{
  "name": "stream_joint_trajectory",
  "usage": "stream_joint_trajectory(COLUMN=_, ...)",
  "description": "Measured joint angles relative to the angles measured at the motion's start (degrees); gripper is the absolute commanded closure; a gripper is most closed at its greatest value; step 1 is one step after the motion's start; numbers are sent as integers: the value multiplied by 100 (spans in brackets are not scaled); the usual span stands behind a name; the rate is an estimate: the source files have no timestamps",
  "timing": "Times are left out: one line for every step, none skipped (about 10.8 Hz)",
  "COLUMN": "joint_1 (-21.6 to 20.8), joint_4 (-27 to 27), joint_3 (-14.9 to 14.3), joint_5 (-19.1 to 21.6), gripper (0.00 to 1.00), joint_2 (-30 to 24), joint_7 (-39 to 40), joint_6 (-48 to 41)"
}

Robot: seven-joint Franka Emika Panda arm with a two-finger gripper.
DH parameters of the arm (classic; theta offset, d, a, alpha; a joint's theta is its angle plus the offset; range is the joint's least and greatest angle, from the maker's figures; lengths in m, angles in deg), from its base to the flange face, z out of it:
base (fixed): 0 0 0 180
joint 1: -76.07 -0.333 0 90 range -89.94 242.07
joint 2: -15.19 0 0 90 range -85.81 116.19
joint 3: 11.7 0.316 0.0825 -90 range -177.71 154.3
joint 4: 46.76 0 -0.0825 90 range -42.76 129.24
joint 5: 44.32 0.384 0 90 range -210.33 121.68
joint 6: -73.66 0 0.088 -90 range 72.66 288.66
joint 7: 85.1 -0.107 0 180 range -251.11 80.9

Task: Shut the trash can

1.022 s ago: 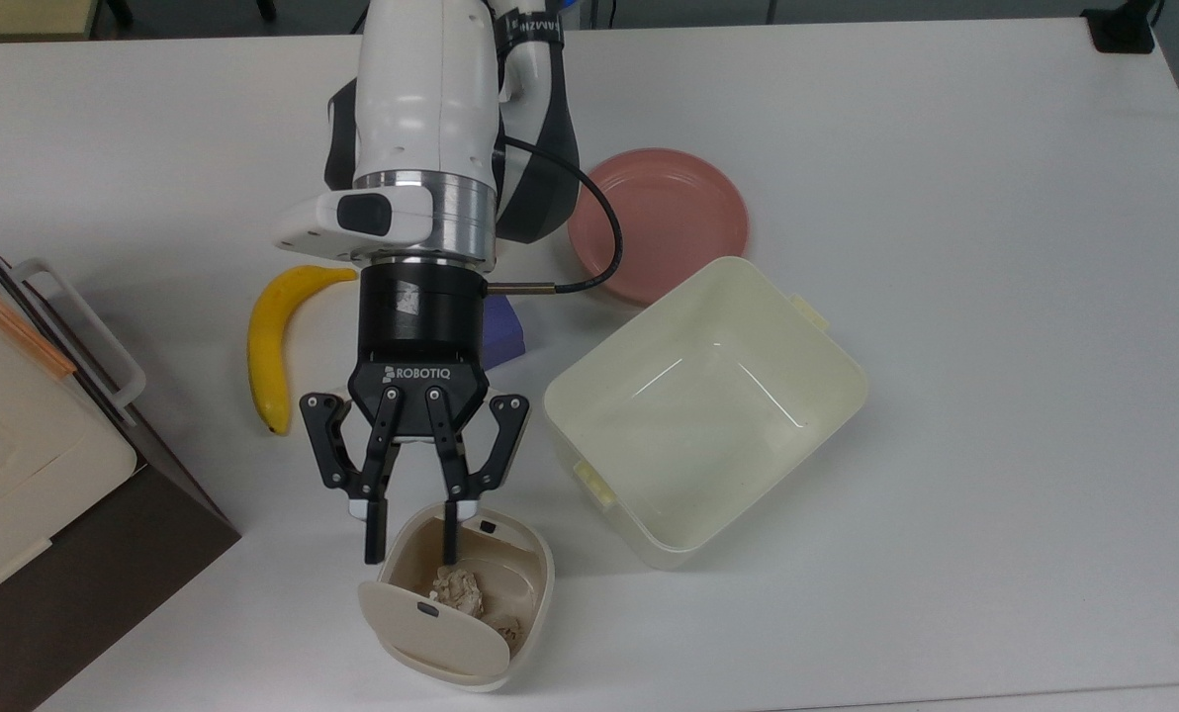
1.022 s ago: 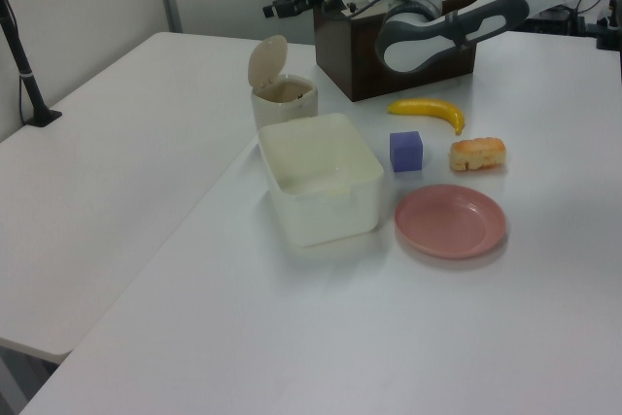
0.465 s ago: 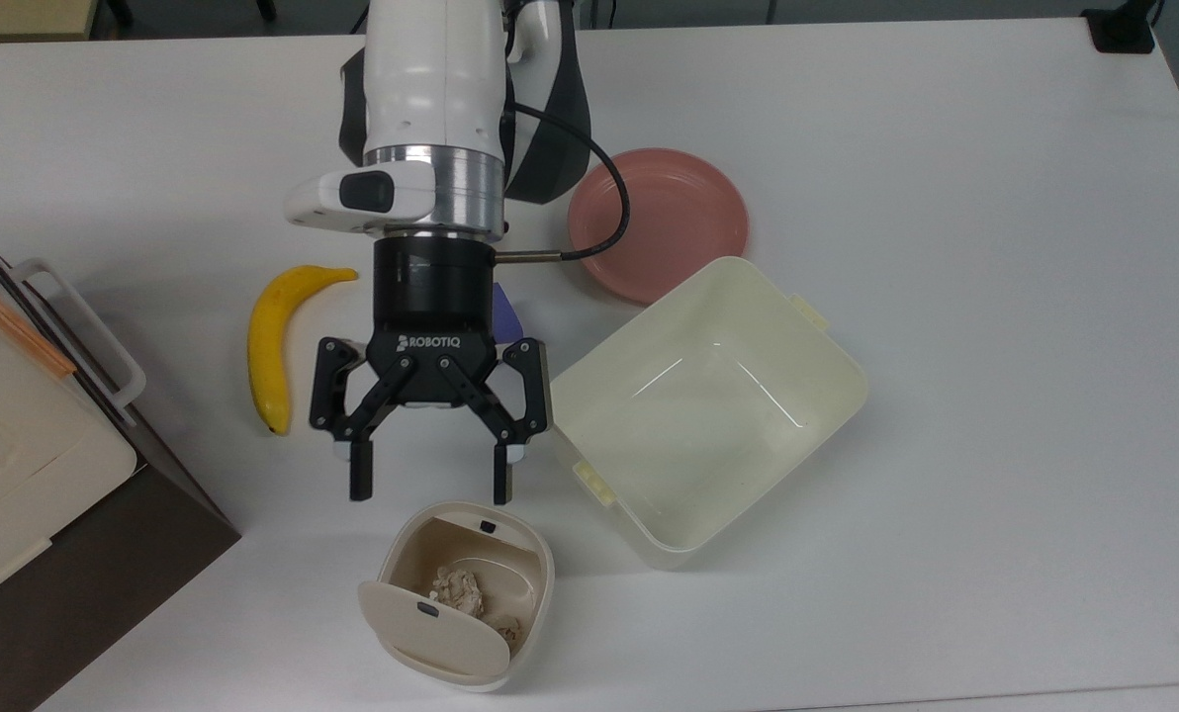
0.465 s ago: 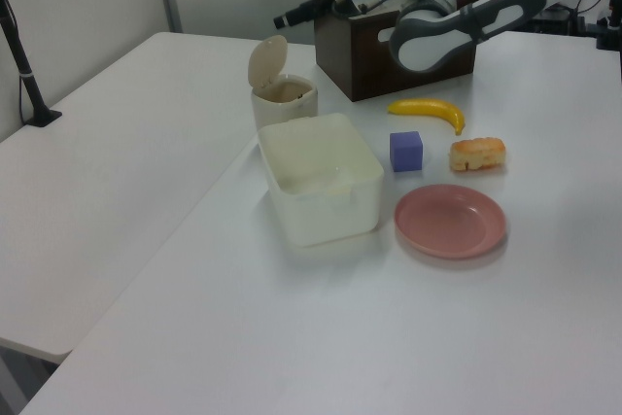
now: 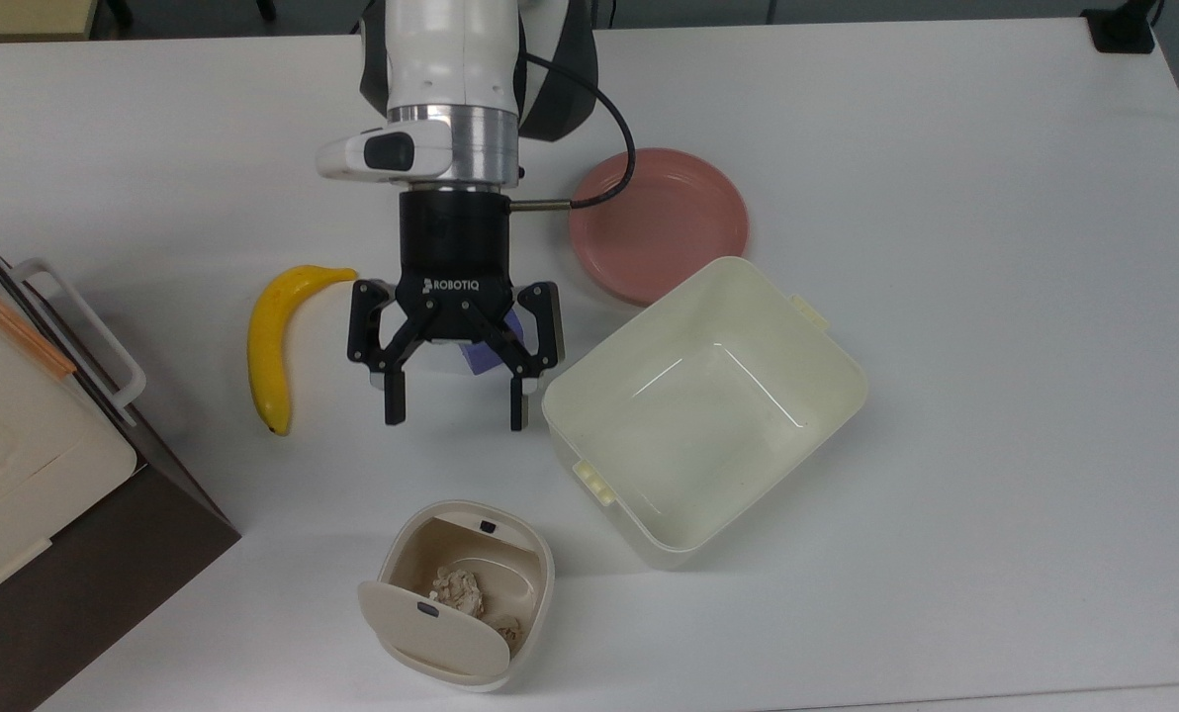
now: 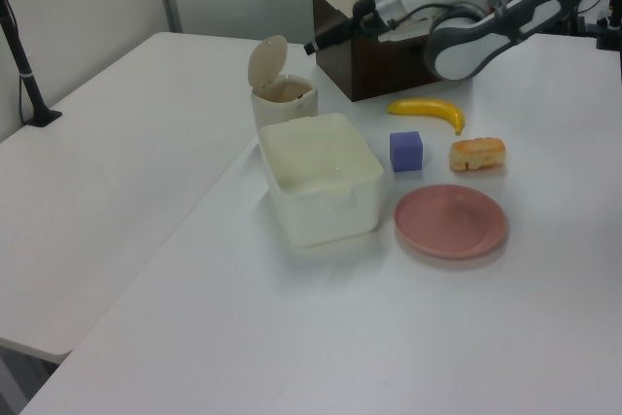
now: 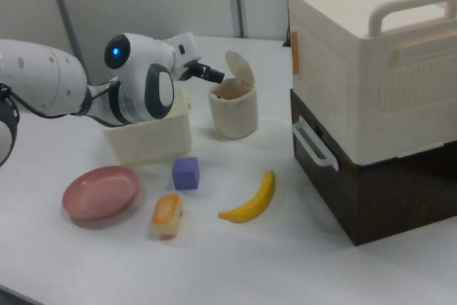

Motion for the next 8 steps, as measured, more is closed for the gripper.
stream_joint_trajectory(joint_1=11, joint_4=163, joint_3=-33, joint_5=0, gripper=0, joint_2=-100, joint_7=0, joint_6=0)
stream_joint_trajectory(joint_1=35, joint_4=241, joint_3=-50, joint_5=0, gripper=0, joint_2=-142, joint_7=2, joint_6=-25)
stream_joint_trajectory(joint_1=50, joint_4=257, joint_3=-52, joint_5=-1, gripper=0, joint_2=-155, joint_7=40, joint_6=-308)
stream_joint_trajectory(joint_1=54, joint_4=257, joint_3=-56, joint_5=-2, gripper=0, joint_2=-167, joint_7=101, joint_6=-574)
stream_joint_trajectory(joint_1=60, joint_4=249, joint_3=-59, joint_5=1, gripper=0, joint_2=-185, joint_7=102, joint_6=-776)
stream_joint_trajectory(joint_1=59, joint_4=188, joint_3=-59, joint_5=87, gripper=0, joint_2=-201, joint_7=37, joint_6=-1192)
stream_joint_trajectory(joint_1=57, joint_4=2, joint_3=-58, joint_5=332, gripper=0, joint_2=-200, joint_7=-5, joint_6=-1912)
stream_joint_trajectory(joint_1=56, joint_4=-360, joint_3=-55, joint_5=889, gripper=0, joint_2=-168, joint_7=-58, joint_6=-2672)
